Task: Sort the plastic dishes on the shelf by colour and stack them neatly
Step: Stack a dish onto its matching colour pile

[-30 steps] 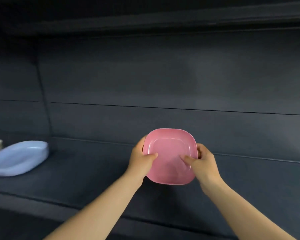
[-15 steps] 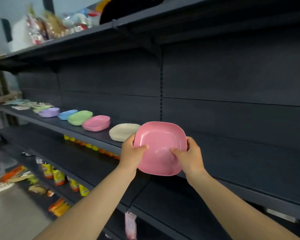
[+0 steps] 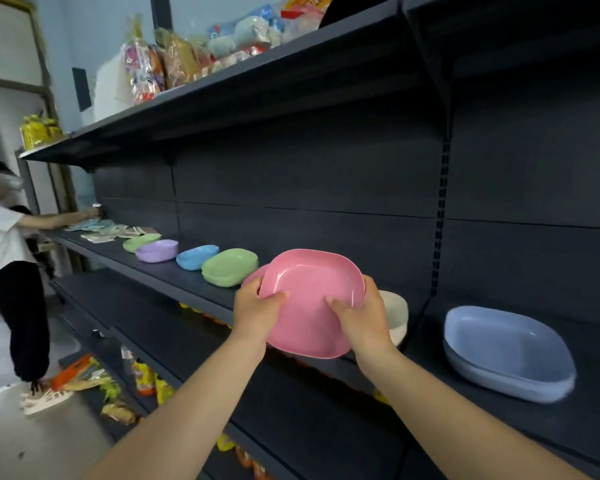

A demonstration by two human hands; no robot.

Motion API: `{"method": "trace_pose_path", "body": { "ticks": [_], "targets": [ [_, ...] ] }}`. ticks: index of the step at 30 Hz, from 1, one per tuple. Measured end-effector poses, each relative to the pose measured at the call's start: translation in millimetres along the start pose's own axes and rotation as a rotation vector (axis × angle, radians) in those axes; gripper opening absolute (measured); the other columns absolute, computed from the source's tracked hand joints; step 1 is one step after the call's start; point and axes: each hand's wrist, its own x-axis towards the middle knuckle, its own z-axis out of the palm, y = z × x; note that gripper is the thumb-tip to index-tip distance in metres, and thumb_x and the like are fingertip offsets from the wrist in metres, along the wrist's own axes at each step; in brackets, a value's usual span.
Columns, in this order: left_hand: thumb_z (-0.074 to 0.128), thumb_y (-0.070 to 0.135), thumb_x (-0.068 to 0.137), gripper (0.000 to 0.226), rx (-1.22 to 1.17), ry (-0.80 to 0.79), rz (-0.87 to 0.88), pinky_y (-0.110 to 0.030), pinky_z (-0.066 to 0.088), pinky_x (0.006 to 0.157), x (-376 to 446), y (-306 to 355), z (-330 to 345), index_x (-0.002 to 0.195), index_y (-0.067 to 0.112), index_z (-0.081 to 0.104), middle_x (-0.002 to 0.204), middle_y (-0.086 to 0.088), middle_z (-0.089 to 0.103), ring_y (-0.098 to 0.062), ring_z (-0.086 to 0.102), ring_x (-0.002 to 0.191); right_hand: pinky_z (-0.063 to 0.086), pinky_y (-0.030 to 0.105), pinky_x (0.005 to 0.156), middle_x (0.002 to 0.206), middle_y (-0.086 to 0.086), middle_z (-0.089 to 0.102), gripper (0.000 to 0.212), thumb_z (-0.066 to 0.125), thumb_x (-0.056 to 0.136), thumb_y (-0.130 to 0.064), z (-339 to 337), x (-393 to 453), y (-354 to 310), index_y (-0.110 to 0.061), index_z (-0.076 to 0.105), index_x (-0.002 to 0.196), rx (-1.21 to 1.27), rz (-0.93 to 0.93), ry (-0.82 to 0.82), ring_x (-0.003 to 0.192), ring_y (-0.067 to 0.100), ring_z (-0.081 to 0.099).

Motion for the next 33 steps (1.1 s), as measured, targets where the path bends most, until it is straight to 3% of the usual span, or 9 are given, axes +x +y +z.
{"method": "trace_pose_path", "body": {
  "ticks": [6,12,17,21,23,26,30,33],
  "targets": [
    [0.057,0.003,0.084,0.021,0.101,-0.022,-0.014,-0.026,0.04,0.061,126.0,-17.6,-17.0,0.074,0.021,0.056,0.075,0.001,0.055,-0.02,0.051,0.076,0.042,0.032,0.077,0.117,0.006,0.056,0.021,0.063,0.087,-0.013,87.4,99.3,22.4,-0.02,0.051,0.102,0.044,0.112,0.105,0.093,0.023,0.056],
    [0.06,0.002,0.083,0.019,0.122,-0.071,-0.084,-0.027,0.036,0.057,210.8,-48.4,-13.0,0.07,0.016,0.054,0.069,0.0,0.051,-0.022,0.047,0.072,0.043,0.032,0.075,0.123,0.01,0.052,0.026,0.055,0.085,-0.002,134.9,162.3,51.5,-0.019,0.048,0.102,-0.047,0.204,0.17,0.094,0.025,0.055],
    [0.06,0.003,0.079,0.005,0.181,-0.147,-0.082,-0.028,0.037,0.059,260.4,-81.7,-4.1,0.08,0.008,0.06,0.068,-0.002,0.054,-0.025,0.05,0.071,0.046,0.032,0.073,0.122,0.011,0.052,0.026,0.055,0.083,-0.004,154.1,194.1,74.2,-0.014,0.052,0.107,-0.22,0.24,0.23,0.088,0.023,0.056],
    [0.059,0.006,0.078,0.004,0.28,-0.229,-0.037,-0.028,0.038,0.061,281.8,-104.7,2.2,0.076,0.009,0.058,0.068,-0.003,0.056,-0.026,0.052,0.07,0.053,0.042,0.087,0.117,0.013,0.053,0.023,0.055,0.08,-0.005,160.8,199.9,86.7,-0.012,0.053,0.102,-0.342,0.257,0.295,0.097,0.028,0.057],
    [0.059,0.008,0.078,0.002,0.332,-0.261,0.005,-0.029,0.039,0.062,287.5,-112.2,2.6,0.077,0.008,0.058,0.071,-0.005,0.058,-0.027,0.053,0.07,0.052,0.04,0.086,0.118,0.012,0.051,0.023,0.057,0.081,-0.008,161.0,198.0,91.4,-0.013,0.052,0.103,-0.394,0.28,0.309,0.101,0.029,0.056],
    [0.059,0.006,0.077,0.004,0.37,-0.286,0.045,-0.03,0.041,0.063,291.5,-119.3,-0.9,0.08,0.009,0.058,0.077,-0.006,0.061,-0.027,0.055,0.072,0.051,0.033,0.077,0.121,0.01,0.05,0.032,0.063,0.08,-0.009,161.7,192.3,99.1,-0.016,0.049,0.108,-0.385,0.322,0.279,0.091,0.023,0.056],
    [0.058,0.0,0.072,0.036,0.381,-0.309,0.073,-0.03,0.046,0.069,296.2,-123.2,-2.1,0.105,0.015,0.059,0.107,-0.006,0.056,-0.026,0.059,0.084,0.051,0.035,0.085,0.126,0.007,0.045,0.04,0.067,0.078,-0.008,164.2,187.4,101.4,-0.023,0.045,0.108,-0.424,0.316,0.28,0.093,0.019,0.054],
    [0.061,0.004,0.077,0.052,0.516,-0.377,0.16,-0.028,0.043,0.084,297.0,-118.5,-2.4,0.125,0.018,0.049,0.123,-0.007,0.043,-0.026,0.053,0.106,0.045,0.026,0.082,0.132,0.005,0.034,0.058,0.068,0.08,-0.008,162.5,185.7,91.5,-0.022,0.039,0.129,-0.531,0.3,0.232,0.096,0.018,0.05]
  ]
}}
